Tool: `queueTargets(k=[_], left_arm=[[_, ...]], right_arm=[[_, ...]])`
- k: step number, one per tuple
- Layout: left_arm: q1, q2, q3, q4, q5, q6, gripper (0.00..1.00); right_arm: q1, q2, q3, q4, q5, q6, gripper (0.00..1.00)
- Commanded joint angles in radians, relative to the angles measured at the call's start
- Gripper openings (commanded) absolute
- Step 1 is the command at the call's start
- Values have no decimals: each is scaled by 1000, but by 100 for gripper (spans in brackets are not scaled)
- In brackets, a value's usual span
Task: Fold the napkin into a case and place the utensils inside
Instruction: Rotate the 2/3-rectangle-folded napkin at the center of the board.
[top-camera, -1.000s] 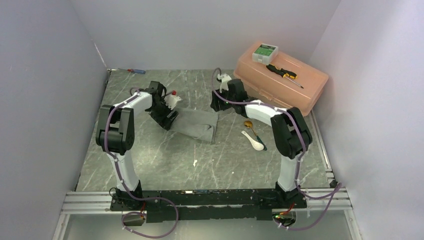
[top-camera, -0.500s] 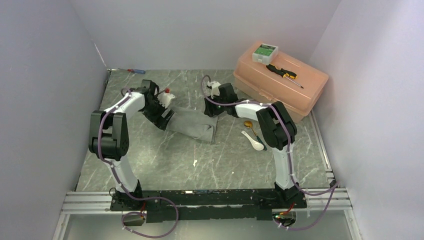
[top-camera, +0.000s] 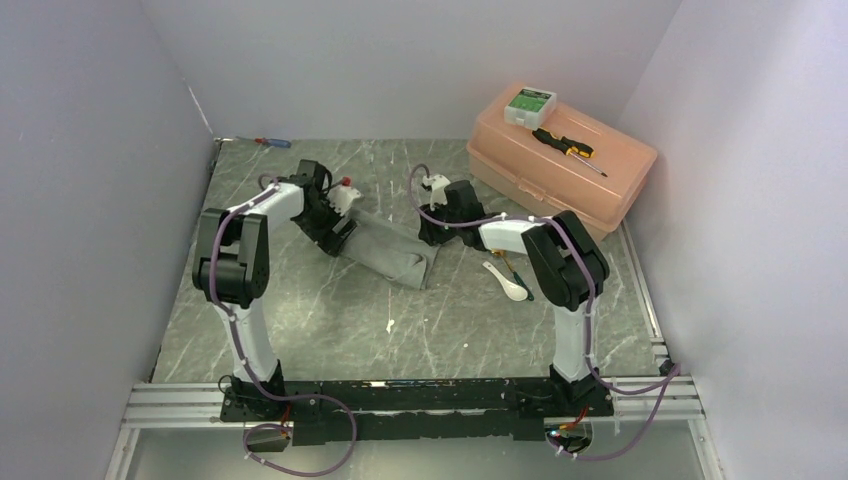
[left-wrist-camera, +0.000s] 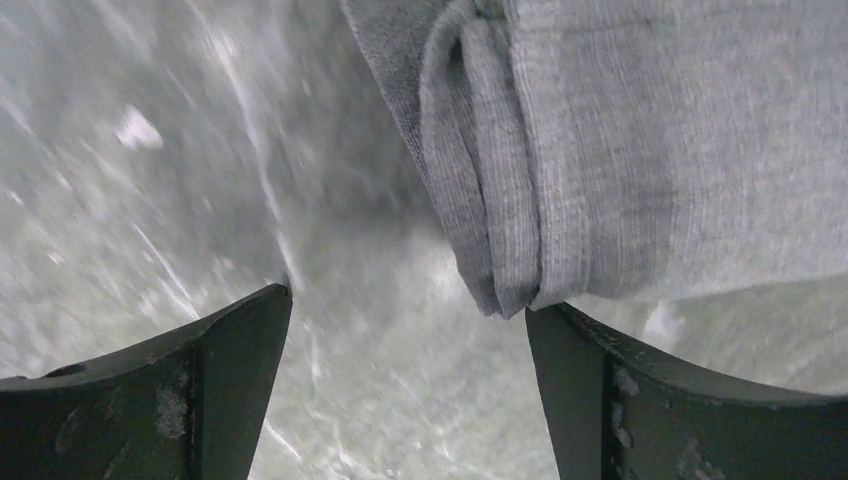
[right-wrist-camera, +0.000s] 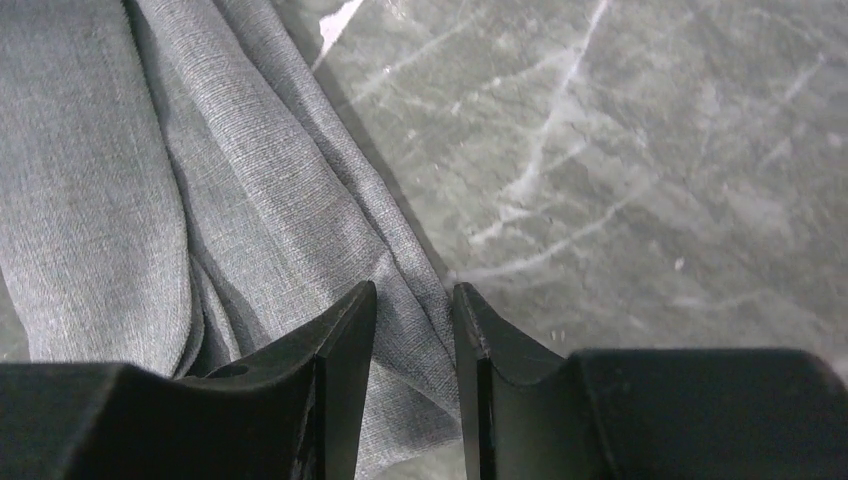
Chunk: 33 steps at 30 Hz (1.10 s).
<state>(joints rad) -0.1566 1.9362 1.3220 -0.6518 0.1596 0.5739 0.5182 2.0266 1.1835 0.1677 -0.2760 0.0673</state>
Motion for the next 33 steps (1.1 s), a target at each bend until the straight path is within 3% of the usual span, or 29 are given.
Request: queueTargets(k=[1, 12, 21, 26, 30, 33], left_arm=[[-50, 99, 90, 71, -35, -4, 92], [-121, 322, 388, 68, -82, 22, 91], [-188, 433, 601, 39, -91, 38, 94], [-196, 414, 690, -35, -105, 32, 94], [-168, 301, 689, -138, -60, 26, 94], [-154, 214, 700, -251, 17, 8, 94]], right_arm=[[-2, -67, -80, -14, 93, 27, 38], [-19, -249, -281, -17, 80, 130, 35], [111, -426, -559, 27, 64, 275, 35], [111, -562, -582, -56, 131, 271, 40], [72, -659, -517, -139, 185, 224, 48], [69, -662, -447, -148, 171, 217, 44]])
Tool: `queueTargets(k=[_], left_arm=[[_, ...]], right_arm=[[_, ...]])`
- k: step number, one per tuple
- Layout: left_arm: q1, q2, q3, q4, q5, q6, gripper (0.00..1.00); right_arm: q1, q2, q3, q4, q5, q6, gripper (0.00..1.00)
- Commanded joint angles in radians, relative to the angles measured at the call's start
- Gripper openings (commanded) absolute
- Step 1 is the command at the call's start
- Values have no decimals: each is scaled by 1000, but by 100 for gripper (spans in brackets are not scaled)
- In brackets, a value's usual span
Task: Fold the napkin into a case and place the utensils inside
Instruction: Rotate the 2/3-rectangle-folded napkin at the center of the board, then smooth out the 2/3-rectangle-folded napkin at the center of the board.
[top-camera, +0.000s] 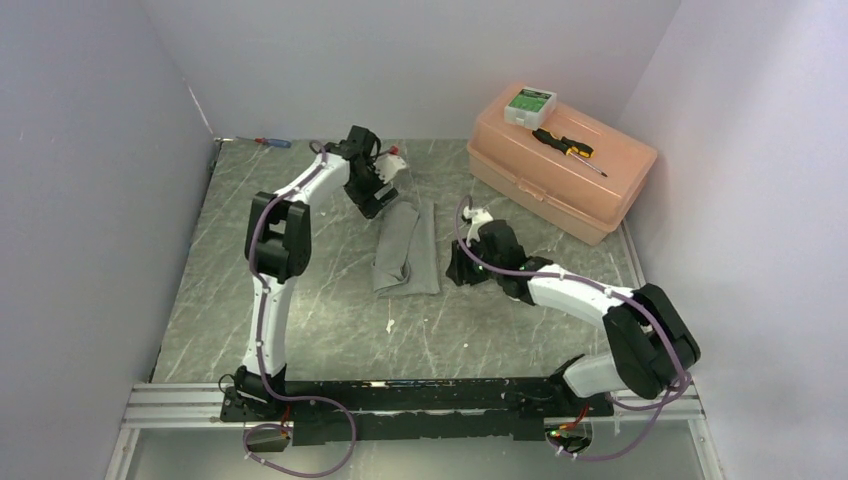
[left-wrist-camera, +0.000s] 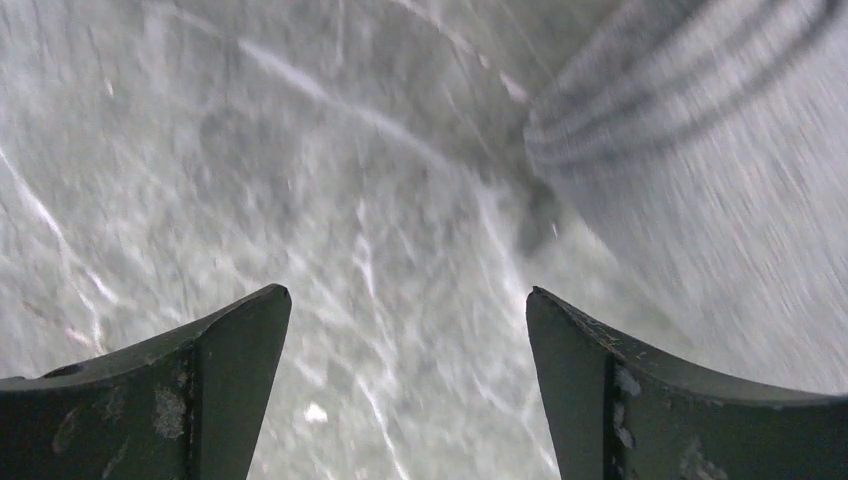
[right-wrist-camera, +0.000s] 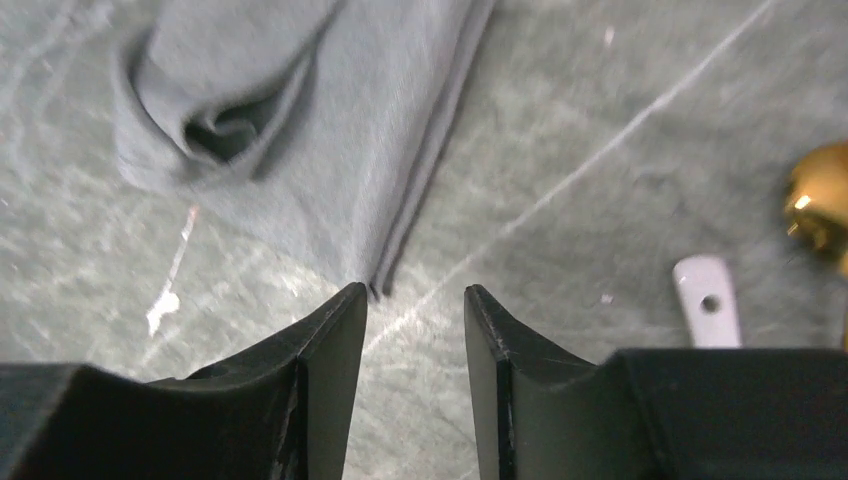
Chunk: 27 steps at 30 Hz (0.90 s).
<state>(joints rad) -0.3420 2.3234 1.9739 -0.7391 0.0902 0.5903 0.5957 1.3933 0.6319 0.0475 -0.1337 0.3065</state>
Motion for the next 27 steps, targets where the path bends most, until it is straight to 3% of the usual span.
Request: queueTargets(k=[1, 6, 8, 14, 27], left_arm=[[31, -223, 30, -192, 115, -9, 94], [-18, -411, -136, -318, 305, -20, 94], [-70, -480, -243, -315, 364, -30, 94], [-188, -545, -478, -217, 419, -25, 94], [-227, -445, -548, -68, 485, 38, 90]], right_arm=[[-6, -15, 127, -18, 5, -18, 41], [4, 149, 244, 45, -103, 3, 14], [0, 228, 286, 71, -131, 7, 7], [-52, 409, 385, 101, -204, 18, 4], [-146, 452, 257, 296, -383, 207, 1]])
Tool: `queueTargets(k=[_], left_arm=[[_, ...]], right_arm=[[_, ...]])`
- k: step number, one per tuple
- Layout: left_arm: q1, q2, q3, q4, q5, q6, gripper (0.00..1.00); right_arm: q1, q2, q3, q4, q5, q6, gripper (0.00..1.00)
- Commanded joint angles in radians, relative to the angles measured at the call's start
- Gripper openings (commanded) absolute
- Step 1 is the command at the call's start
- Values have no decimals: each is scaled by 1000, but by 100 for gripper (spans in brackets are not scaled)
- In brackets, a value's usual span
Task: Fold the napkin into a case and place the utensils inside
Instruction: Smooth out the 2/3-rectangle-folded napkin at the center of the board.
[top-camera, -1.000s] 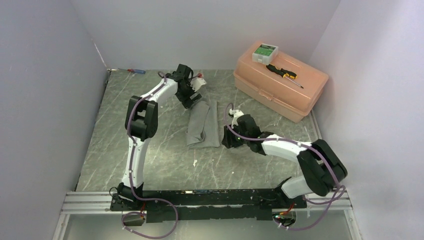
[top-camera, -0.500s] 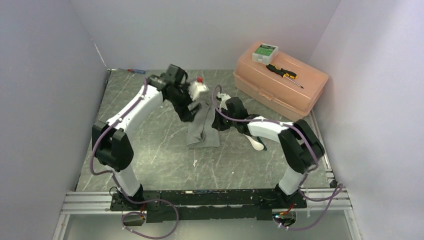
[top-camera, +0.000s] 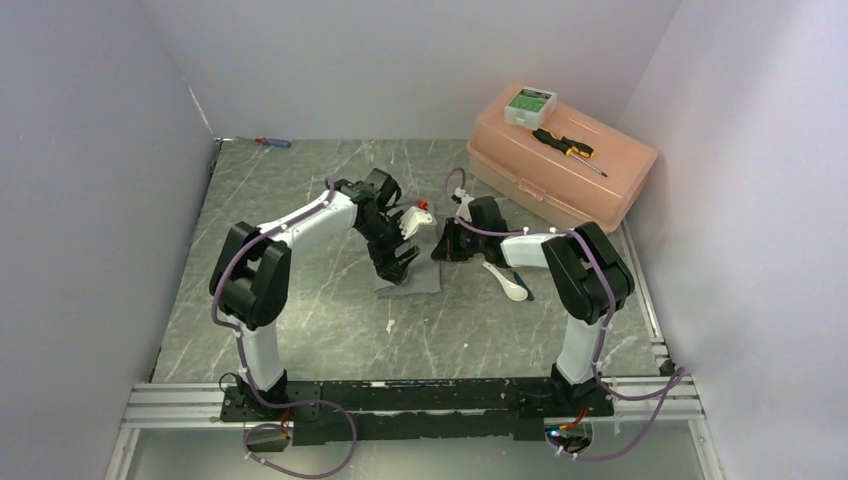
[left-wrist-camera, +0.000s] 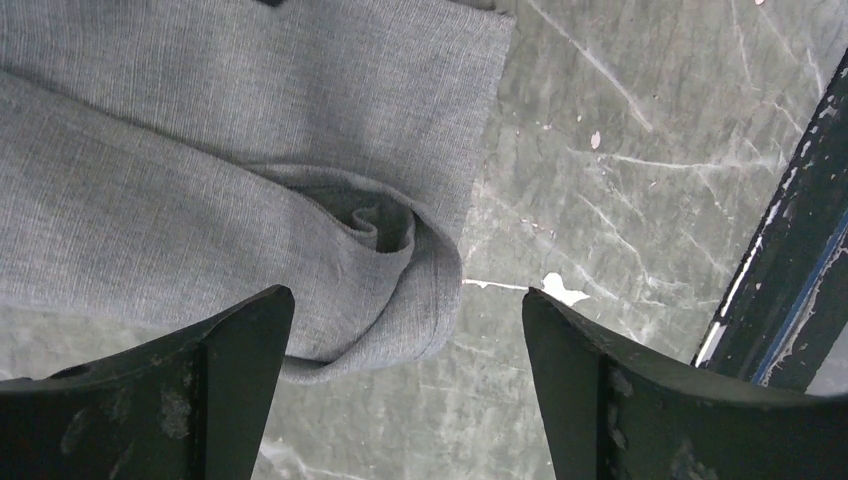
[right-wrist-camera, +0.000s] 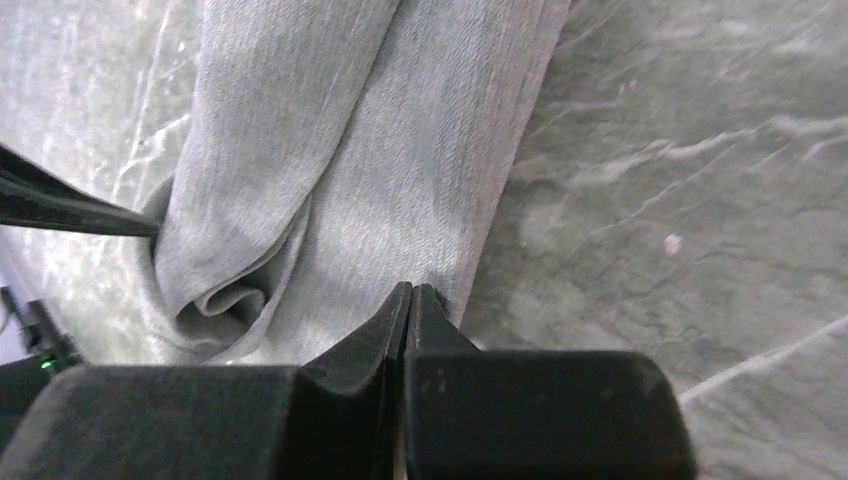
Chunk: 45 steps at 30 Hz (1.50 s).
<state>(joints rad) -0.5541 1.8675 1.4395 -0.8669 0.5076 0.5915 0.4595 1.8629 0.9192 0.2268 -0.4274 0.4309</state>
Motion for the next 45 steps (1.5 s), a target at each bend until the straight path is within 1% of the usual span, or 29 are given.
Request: queueTargets(k=[1, 5, 9, 12, 14, 16, 18, 19, 20, 23, 29, 33, 36, 39, 42, 45], left_arm=[[-24, 16, -18, 63, 64, 43, 89], [-53, 31, -53, 91, 13, 84, 88], [-55, 53, -66, 116, -53, 98, 85], [-57, 50, -89, 140, -66, 114, 83], [-62, 56, -95, 142, -68, 126, 76], [-69, 64, -101, 136, -69, 138, 64], [-79, 65, -110, 129, -71, 155, 53], [-81, 62, -115, 127, -71, 160, 50], [-84, 59, -121, 124, -68, 164, 48], [-93, 48, -133, 111, -62, 175, 46], [-107, 33, -172, 104, -86, 187, 45], [-107, 9, -174, 97, -94, 172, 39], [-107, -10, -161, 97, -99, 155, 37], [-107, -13, -153, 95, -99, 149, 36], [-107, -14, -160, 97, -98, 146, 36], [-107, -20, -162, 97, -94, 136, 36]], right_arm=[[-13, -18, -33, 116, -92, 92, 1], [-26, -20, -44, 115, -115, 123, 1], [-27, -36, -61, 117, -123, 134, 0], [-26, -39, -69, 115, -130, 144, 0], [-27, -38, -69, 109, -132, 148, 0], [-27, -40, -65, 98, -133, 148, 0], [-27, -47, -65, 91, -131, 150, 0], [-27, -53, -65, 85, -126, 149, 0], [-26, -57, -63, 81, -123, 149, 0], [-27, -65, -59, 69, -112, 145, 0], [-26, -75, -40, 37, -96, 131, 0], [-25, -62, 2, 0, -85, 109, 0], [-21, -55, 22, -8, -88, 115, 0], [9, -68, 39, -37, -69, 91, 0], [42, -99, 15, -33, -61, 88, 0], [58, -97, -51, 33, -82, 141, 0]])
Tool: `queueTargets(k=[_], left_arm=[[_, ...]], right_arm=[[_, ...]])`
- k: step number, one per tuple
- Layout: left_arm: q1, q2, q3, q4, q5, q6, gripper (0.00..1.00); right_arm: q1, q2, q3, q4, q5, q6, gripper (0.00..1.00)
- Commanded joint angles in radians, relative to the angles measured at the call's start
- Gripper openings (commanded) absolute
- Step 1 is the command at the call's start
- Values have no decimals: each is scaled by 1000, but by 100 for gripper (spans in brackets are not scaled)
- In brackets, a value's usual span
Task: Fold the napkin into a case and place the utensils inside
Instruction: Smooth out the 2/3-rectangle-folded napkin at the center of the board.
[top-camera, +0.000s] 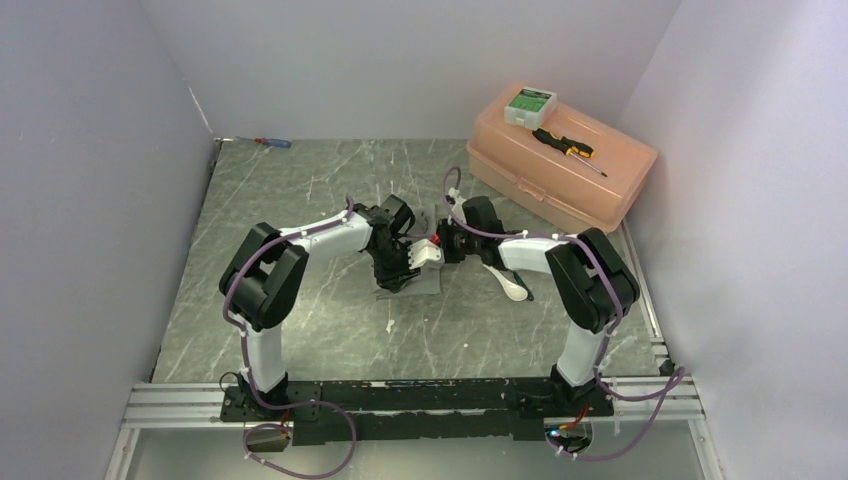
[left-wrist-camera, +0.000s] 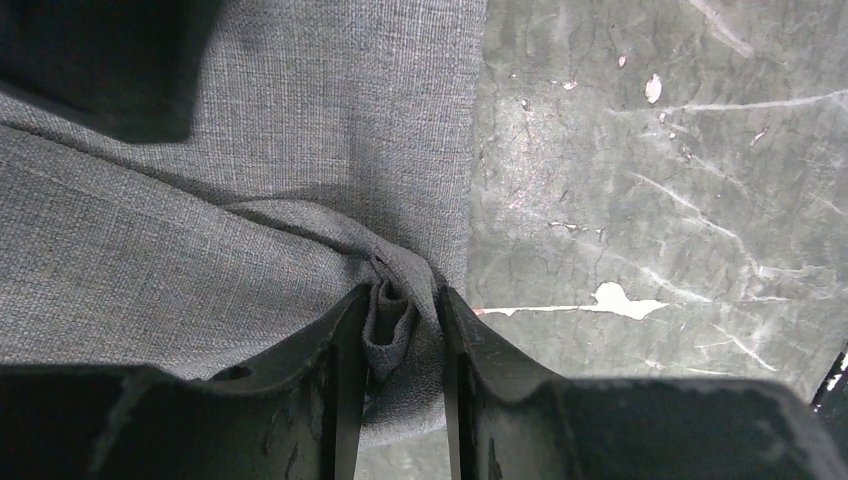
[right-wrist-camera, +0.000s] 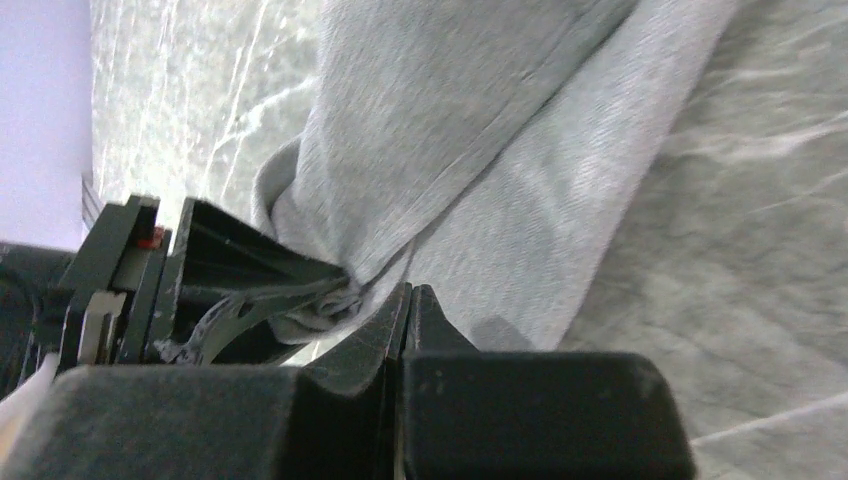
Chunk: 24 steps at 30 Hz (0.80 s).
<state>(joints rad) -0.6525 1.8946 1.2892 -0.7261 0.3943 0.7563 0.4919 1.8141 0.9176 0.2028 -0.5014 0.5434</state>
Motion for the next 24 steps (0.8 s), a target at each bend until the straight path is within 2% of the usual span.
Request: queueTargets(k=[1, 8, 15, 20, 24], left_arm=[[-9, -49, -10, -44, 20, -31, 36], [-9, -68, 40, -80, 19, -48, 34], [15, -87, 85, -110, 30, -91, 32], [38, -86, 97, -121, 84, -147, 33], [41, -103, 46, -113, 143, -156, 35]], right_arm=[[33, -40, -69, 79, -8, 43, 0], [60, 52, -80, 117, 45, 56, 0], [56, 53, -85, 135, 64, 72, 0], [58, 45, -101, 162, 63, 104, 0], [59, 43, -109, 182, 63, 130, 0]])
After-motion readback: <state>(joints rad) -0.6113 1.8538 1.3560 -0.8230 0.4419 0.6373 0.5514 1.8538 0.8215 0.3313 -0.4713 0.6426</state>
